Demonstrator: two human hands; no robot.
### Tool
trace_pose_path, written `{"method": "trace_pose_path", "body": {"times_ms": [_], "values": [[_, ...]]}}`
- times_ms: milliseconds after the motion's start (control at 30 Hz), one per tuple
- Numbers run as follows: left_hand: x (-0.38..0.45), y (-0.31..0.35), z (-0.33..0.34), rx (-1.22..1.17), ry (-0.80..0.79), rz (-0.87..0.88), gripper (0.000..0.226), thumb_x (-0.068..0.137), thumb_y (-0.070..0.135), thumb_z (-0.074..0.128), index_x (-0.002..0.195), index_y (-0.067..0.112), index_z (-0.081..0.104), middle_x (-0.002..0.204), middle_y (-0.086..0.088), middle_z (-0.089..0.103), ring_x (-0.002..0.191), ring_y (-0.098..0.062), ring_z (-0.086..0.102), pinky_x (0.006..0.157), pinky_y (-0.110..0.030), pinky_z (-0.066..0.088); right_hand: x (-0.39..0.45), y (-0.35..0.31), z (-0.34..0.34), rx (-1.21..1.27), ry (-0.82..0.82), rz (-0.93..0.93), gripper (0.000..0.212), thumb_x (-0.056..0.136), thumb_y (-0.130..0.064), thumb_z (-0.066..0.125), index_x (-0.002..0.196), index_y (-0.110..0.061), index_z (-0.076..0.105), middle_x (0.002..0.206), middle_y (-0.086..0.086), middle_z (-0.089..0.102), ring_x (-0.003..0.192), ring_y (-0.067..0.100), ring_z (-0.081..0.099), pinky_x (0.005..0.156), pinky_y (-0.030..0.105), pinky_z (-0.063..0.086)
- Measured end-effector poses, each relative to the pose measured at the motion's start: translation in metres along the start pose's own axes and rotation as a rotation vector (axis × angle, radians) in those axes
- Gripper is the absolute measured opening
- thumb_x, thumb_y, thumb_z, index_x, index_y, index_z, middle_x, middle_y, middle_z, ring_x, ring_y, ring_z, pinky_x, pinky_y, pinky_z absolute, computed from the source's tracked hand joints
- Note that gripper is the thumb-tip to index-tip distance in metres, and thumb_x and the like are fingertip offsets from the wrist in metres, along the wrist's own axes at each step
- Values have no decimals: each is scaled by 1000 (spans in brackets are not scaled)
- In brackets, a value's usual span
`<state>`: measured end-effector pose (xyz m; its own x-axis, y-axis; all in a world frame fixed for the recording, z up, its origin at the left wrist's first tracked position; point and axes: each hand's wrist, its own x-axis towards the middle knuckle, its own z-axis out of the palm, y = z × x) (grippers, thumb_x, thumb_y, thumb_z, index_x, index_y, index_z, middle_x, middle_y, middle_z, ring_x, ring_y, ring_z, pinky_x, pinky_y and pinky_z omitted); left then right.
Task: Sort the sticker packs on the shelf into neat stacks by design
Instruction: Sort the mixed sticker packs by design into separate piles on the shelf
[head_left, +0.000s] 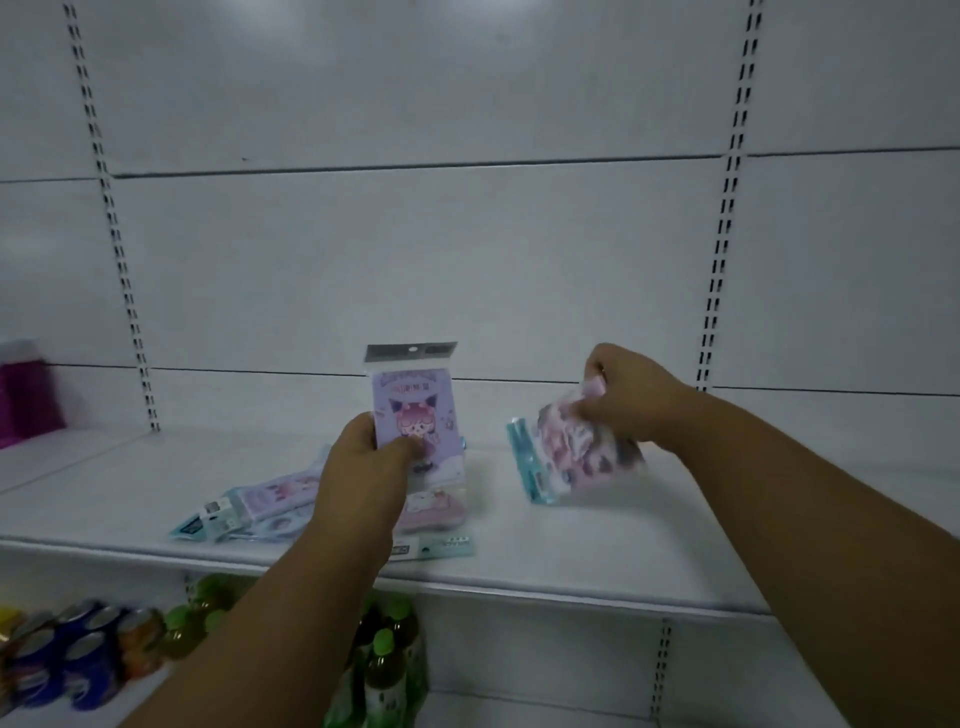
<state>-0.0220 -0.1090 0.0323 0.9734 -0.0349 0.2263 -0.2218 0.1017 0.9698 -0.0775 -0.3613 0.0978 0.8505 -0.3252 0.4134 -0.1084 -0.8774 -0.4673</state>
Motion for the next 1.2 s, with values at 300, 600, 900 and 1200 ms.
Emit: {"method": "trace_pose_path", "body": {"times_ms": [300, 600, 900, 1200], "values": [[-43, -15, 55, 17, -306, -46, 16, 79, 7, 59, 77, 20, 68, 68, 13, 74, 74, -19, 67, 64, -32, 51, -106, 42, -46, 870, 622, 528, 9, 77, -8, 76, 83, -4, 71, 76, 14, 72, 64, 27, 71, 58, 36, 59], [-93, -13, 165, 10, -541, -112, 17, 80, -1, 63, 76, 14, 71, 89, -10, 76, 83, -33, 71, 78, -46, 60, -170, 81, -120, 1292, 560, 526, 7, 86, 2, 64, 92, 0, 63, 92, 18, 73, 83, 28, 73, 66, 41, 60], [-140, -10, 316, 149, -570, -81, 7, 75, 0, 74, 74, 2, 68, 84, -19, 73, 74, -33, 72, 68, -43, 62, -169, 186, -177, 1188, 443, 486, 8, 90, 3, 57, 93, 0, 63, 87, 15, 73, 70, 23, 72, 60, 35, 57], [-142, -28, 383, 686, -440, -17, 25, 71, 21, 75, 86, 7, 62, 85, -7, 68, 77, -23, 67, 65, -28, 56, -156, 250, -189, 1159, 298, 482, 5, 89, 2, 60, 92, 0, 61, 93, 18, 72, 73, 25, 72, 63, 37, 60]]}}
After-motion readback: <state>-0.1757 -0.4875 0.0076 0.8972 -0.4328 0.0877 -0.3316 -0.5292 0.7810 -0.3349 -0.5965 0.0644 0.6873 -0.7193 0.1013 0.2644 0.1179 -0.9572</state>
